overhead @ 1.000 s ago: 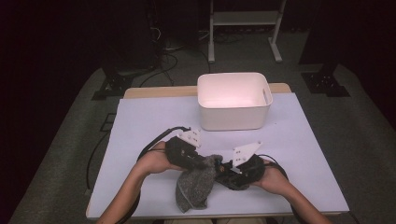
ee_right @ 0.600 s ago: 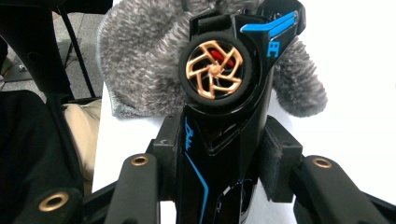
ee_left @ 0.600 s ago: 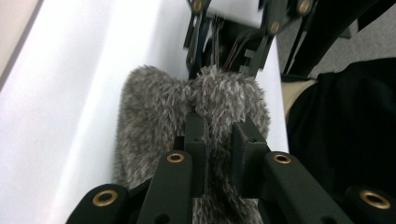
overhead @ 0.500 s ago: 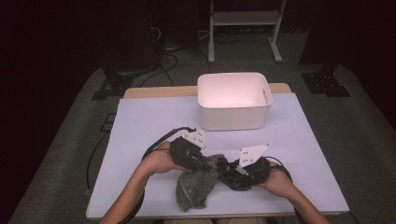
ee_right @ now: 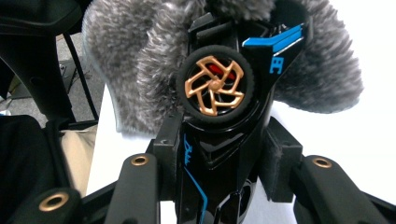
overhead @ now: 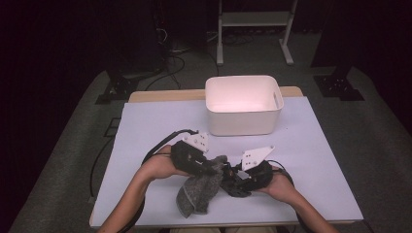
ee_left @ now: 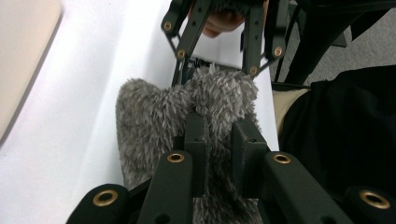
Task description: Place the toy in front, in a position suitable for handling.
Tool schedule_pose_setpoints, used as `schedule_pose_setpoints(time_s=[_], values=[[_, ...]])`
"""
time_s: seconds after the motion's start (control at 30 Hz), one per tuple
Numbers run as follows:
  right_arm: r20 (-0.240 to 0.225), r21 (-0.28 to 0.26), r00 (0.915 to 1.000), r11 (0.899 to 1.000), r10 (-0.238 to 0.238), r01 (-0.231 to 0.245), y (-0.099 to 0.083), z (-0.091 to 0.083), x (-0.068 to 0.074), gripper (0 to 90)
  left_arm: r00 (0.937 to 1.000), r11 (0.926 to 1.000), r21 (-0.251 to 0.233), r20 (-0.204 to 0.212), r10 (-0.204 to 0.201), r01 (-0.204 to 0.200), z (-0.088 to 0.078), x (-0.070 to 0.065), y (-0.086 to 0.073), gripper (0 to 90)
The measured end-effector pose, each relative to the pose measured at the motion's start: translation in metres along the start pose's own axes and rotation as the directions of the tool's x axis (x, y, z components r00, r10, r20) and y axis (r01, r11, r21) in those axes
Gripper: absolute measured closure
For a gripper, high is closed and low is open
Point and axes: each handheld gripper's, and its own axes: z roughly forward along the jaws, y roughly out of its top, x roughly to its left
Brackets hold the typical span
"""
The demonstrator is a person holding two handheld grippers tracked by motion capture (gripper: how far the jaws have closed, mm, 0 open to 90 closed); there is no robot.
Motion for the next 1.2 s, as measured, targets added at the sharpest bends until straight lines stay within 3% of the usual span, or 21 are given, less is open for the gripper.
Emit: schedule_pose_setpoints(time_s=[0.2, 0.37, 0.6, 0.87, 1.0, 1.2], values=[[0.008, -0.025, 0.9997, 0.999, 0.022, -0.022, -0.009, -0.011, 0.001, 55.7, 0.9994, 0.9994, 0.01, 0.001, -0.034, 0.034, 0.01, 0.005, -0.01, 78.7], [0.011, -0.054, 0.9988, 0.997, 0.047, -0.047, -0.018, -0.019, 0.0, 55.7, 0.9994, 0.9989, 0.031, 0.002, -0.035, 0.035, 0.016, 0.006, -0.011, 78.7], [0.016, -0.048, 0.9991, 0.998, 0.038, -0.038, -0.017, -0.02, 0.001, 55.7, 0.9996, 0.9991, 0.031, 0.0, -0.028, 0.028, 0.013, 0.005, -0.005, 78.7], [0.02, -0.035, 0.9997, 0.999, 0.011, -0.01, -0.013, -0.016, 0.004, 55.7, 0.9997, 0.9995, 0.022, -0.008, 0.022, -0.022, 0.003, 0.001, 0.018, 78.8], [0.021, -0.022, 0.9998, 1.0, -0.008, 0.008, -0.009, -0.012, 0.005, 55.7, 0.9976, 0.9958, 0.06, -0.004, 0.069, -0.069, 0.006, -0.005, 0.034, 78.7], [0.025, -0.025, 0.9997, 1.0, -0.005, 0.006, -0.01, -0.011, 0.006, 55.8, 0.994, 0.9922, 0.06, 0.011, 0.109, -0.109, 0.01, -0.009, 0.049, 78.7]])
